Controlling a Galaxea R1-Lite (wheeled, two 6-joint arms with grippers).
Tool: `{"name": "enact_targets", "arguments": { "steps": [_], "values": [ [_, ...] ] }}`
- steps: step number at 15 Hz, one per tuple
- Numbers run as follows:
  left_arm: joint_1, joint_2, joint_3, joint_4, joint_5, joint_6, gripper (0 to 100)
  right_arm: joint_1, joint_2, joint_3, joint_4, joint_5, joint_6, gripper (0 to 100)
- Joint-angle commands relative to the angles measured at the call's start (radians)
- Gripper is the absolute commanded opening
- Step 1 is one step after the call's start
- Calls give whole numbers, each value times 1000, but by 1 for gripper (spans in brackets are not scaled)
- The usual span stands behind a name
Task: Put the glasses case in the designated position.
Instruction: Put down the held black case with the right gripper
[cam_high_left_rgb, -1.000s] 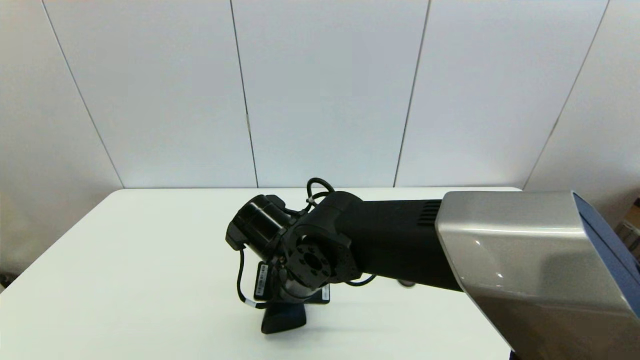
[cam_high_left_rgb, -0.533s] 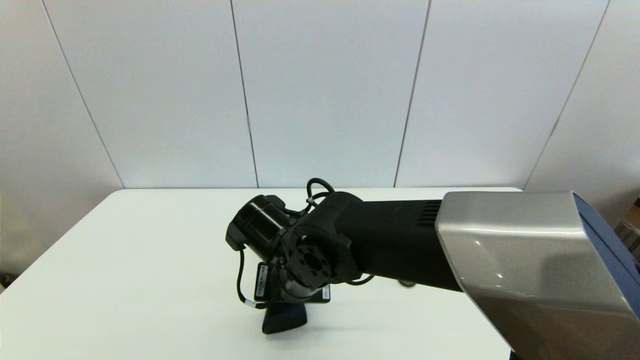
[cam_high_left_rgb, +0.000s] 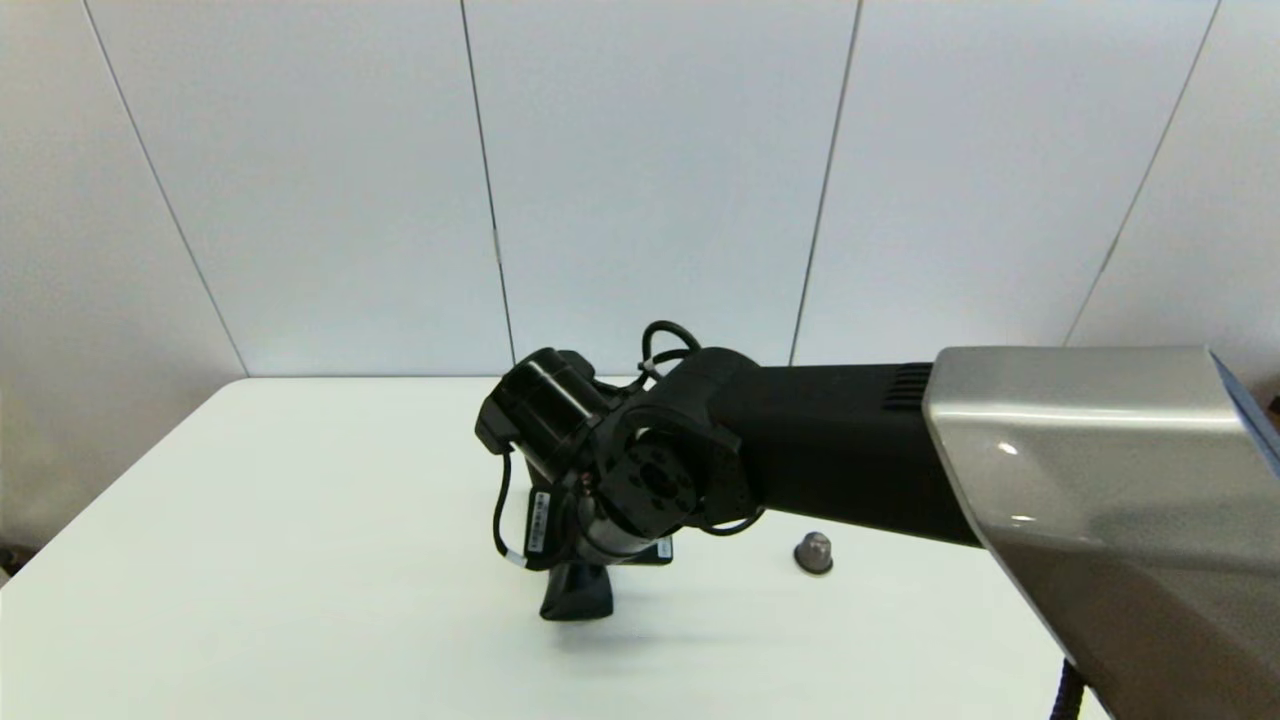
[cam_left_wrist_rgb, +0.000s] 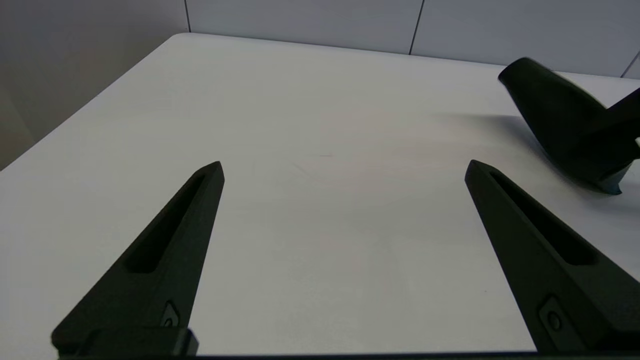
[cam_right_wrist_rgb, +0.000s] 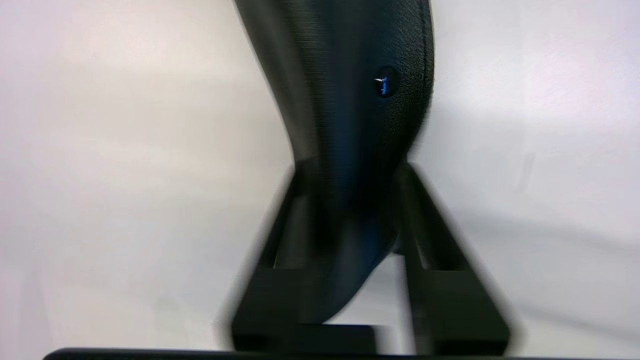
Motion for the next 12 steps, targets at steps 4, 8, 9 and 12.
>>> {"name": "enact_targets", "arguments": {
  "steps": [4,8,9,12],
  "values": [
    [0,2,0,1,0,0,100,-82,-78,0,-15,-24,-64,0],
    [0,2,0,-2,0,0,100,-122,-98,0,-21,-28,-88,0],
    [0,2,0,1,2,0,100,-136,-101,0,-29,-28,-96,0],
    [0,2,0,-2,0,0,100,-185,-108,0,-61,-38,-139,0]
  ]
}}
